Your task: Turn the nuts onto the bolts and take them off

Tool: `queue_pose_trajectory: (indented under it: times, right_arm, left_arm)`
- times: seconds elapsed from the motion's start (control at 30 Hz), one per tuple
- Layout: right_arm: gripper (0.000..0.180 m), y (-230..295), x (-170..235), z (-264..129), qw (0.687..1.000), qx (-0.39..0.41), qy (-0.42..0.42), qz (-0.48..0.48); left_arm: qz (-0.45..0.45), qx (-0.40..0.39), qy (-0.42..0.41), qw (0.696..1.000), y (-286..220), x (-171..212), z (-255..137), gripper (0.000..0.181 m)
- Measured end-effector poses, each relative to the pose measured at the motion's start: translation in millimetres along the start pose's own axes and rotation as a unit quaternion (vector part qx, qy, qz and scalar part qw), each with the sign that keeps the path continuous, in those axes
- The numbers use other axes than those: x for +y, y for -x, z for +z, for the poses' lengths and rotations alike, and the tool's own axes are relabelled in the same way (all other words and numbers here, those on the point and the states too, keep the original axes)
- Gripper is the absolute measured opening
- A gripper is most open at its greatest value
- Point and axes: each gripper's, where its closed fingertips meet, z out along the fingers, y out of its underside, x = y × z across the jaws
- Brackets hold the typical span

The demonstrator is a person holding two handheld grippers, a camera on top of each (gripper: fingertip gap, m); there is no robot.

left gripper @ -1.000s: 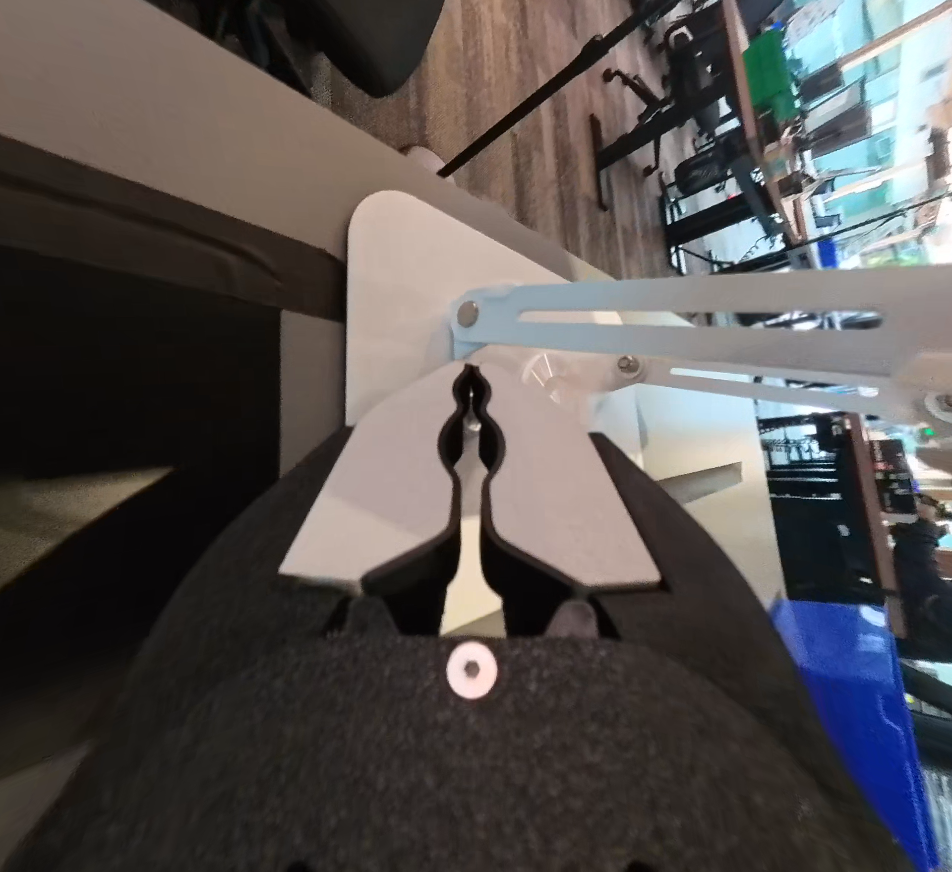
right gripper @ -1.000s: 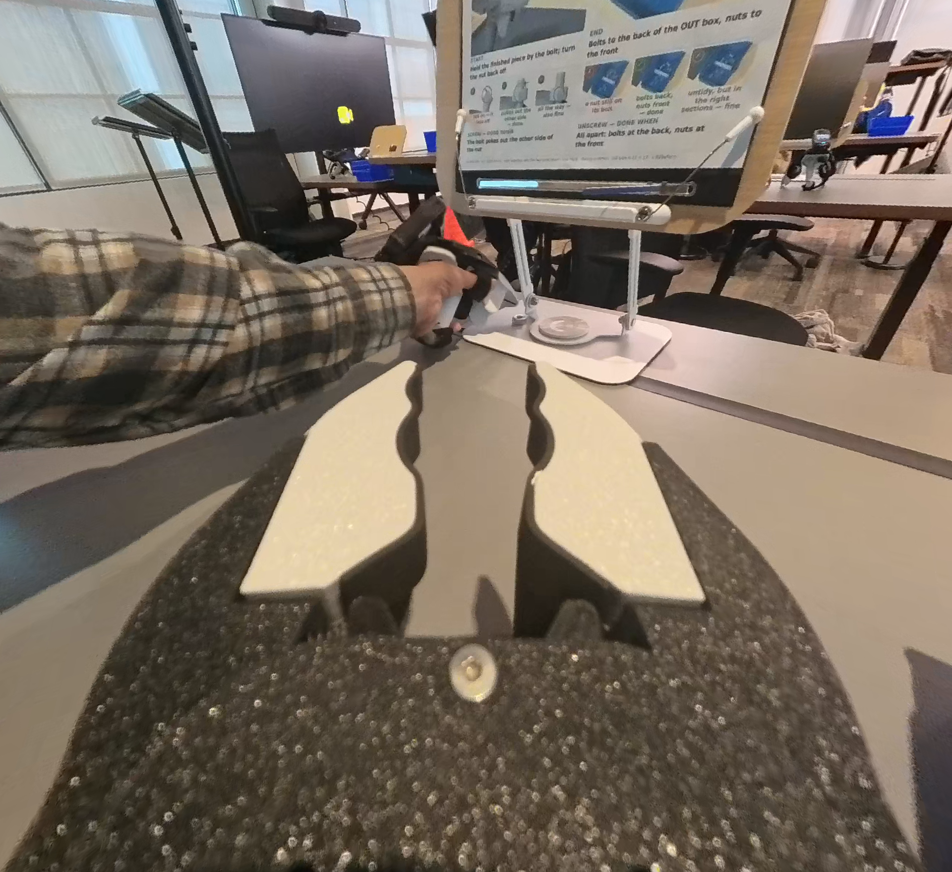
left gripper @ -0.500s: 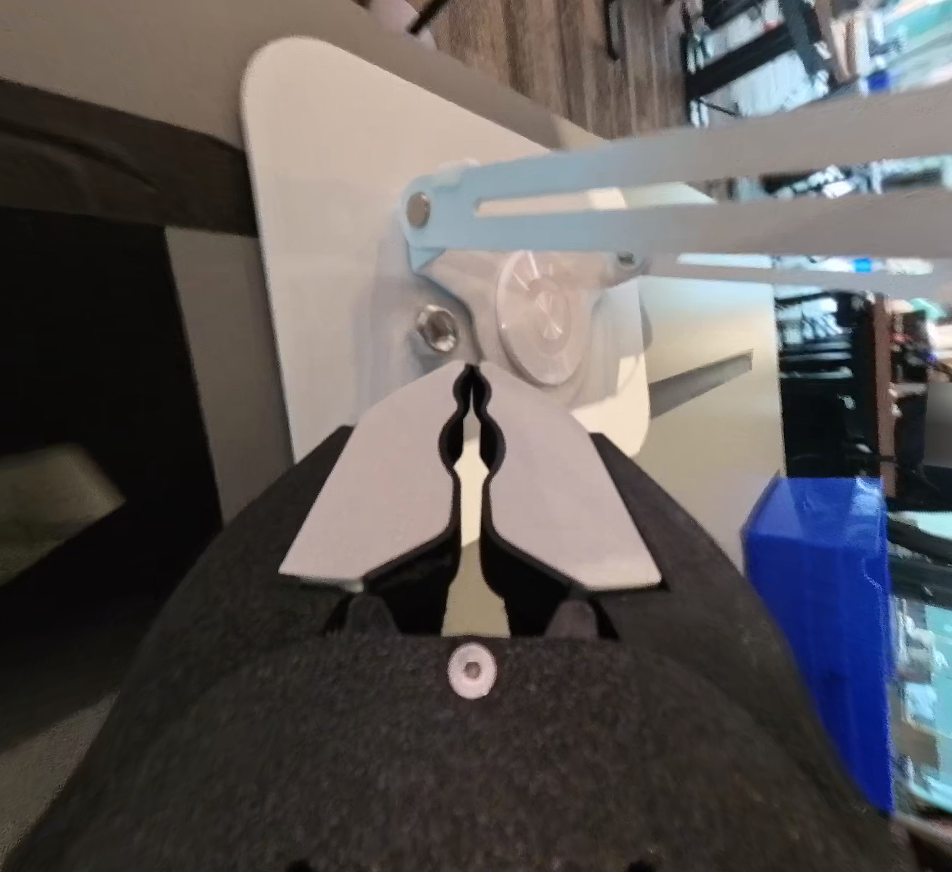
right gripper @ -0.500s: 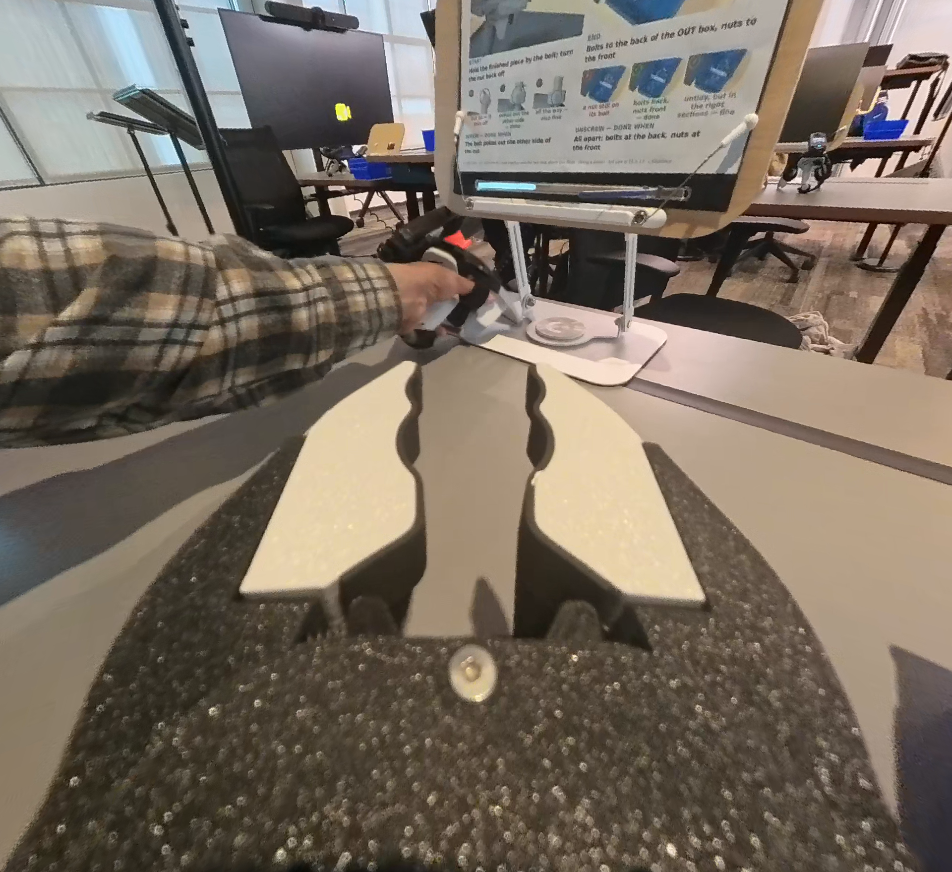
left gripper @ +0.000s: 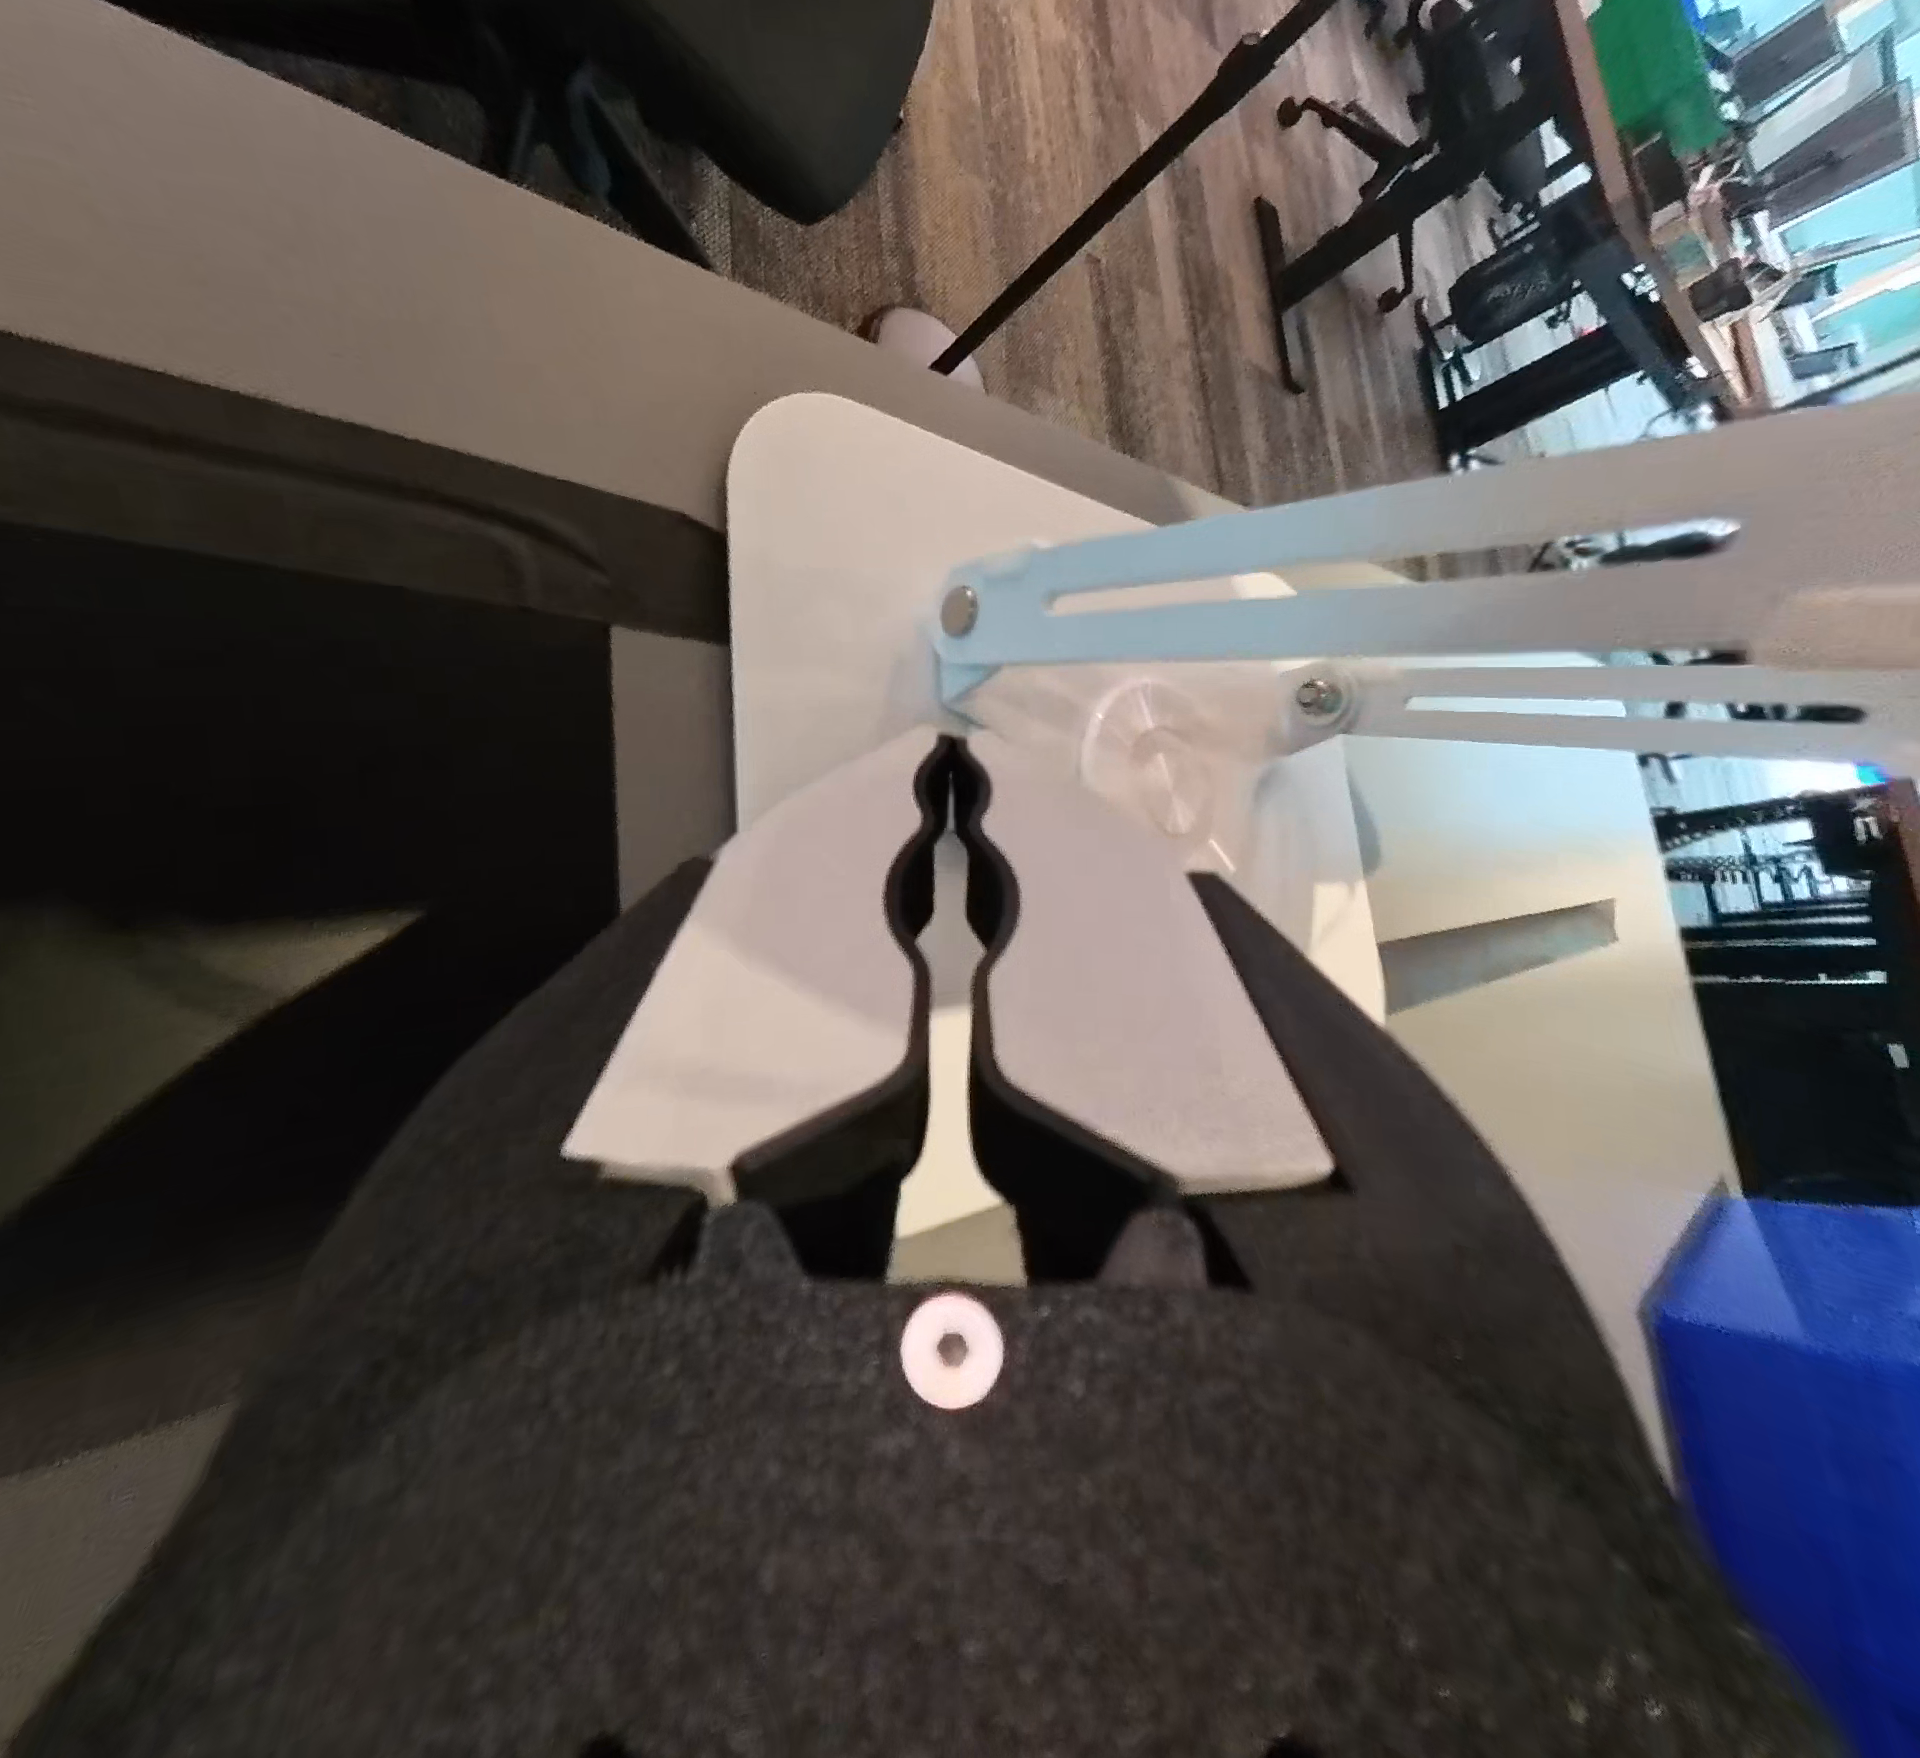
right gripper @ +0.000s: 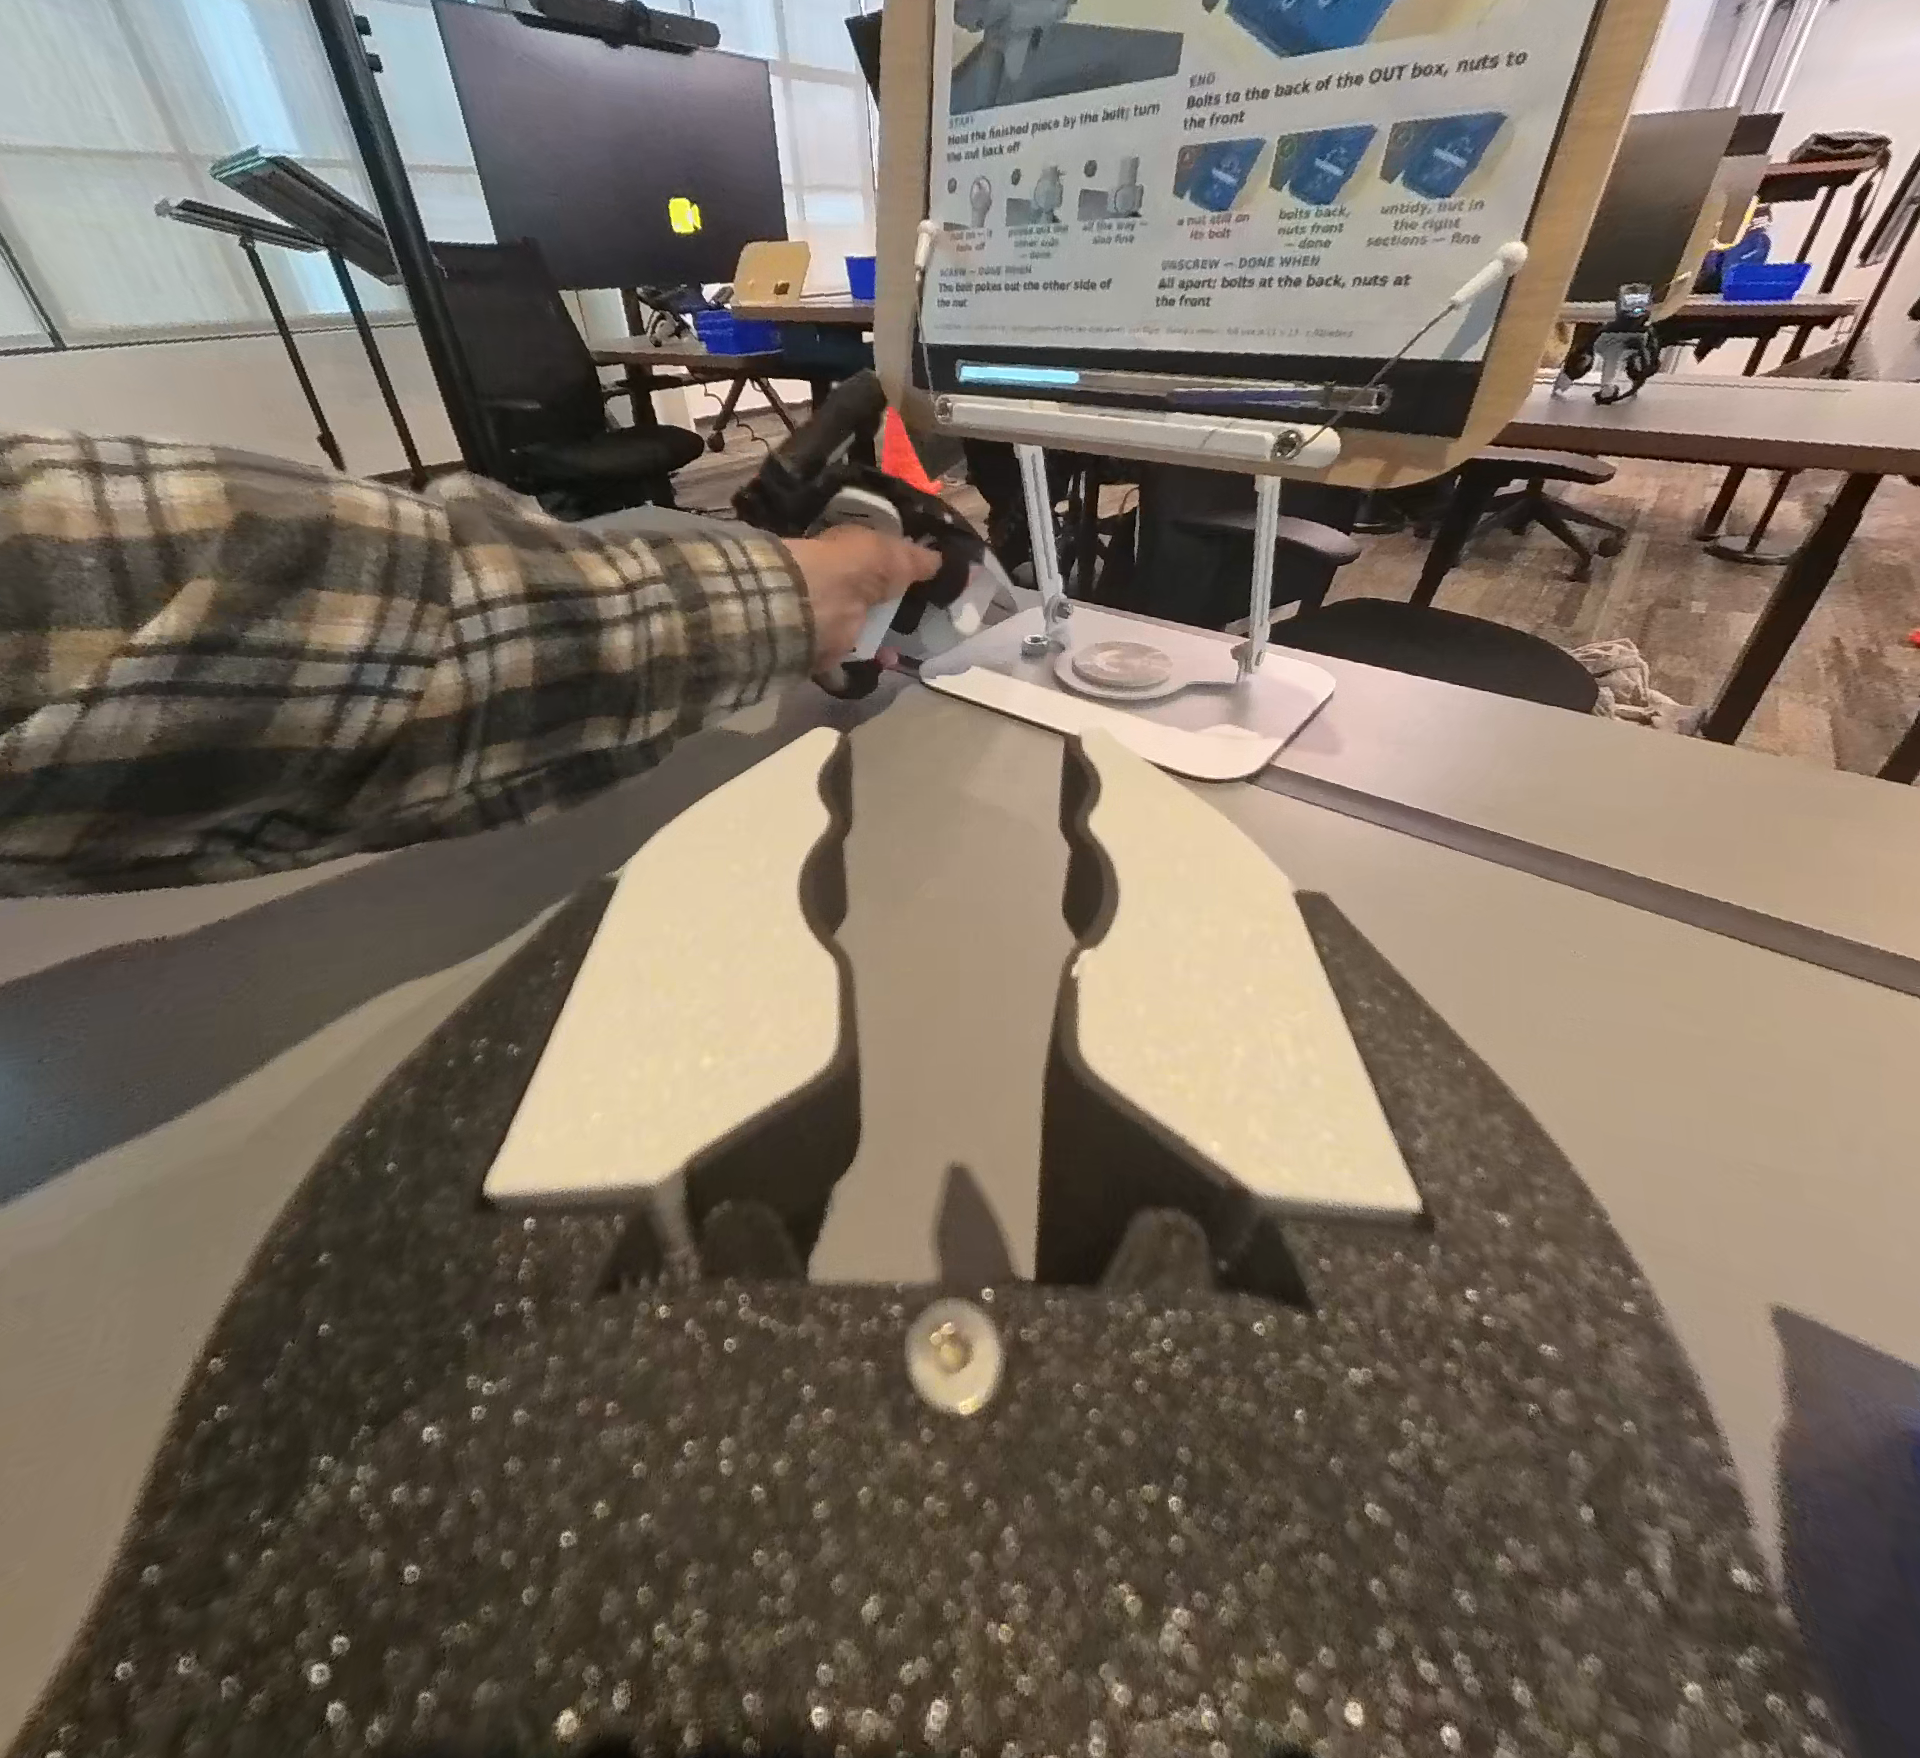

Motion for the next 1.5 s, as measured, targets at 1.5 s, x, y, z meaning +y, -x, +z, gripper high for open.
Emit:
queue_pose_trajectory:
  times: [1.5]
  right_arm:
    - [0.038,-3,6,3,1.0,0.0,0.013,0.005]
  left_arm:
    - [0.008,0.041,0.119,0.992,-12,20,22,0.0]
